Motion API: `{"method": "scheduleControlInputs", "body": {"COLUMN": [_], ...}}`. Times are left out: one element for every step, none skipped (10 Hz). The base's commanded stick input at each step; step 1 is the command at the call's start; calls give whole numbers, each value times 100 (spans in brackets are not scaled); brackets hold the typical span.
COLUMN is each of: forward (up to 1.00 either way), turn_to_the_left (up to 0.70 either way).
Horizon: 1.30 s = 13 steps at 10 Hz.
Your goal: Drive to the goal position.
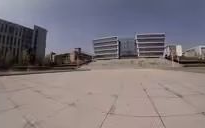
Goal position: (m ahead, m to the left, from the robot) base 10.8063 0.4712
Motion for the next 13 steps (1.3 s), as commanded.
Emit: {"method": "scheduleControlInputs", "body": {"forward": [70,70,70,70,70,70,70,70,70,70,70,70,70], "turn_to_the_left": [0,0,0,0,0,0,0,0,0,0,0,0,0]}}
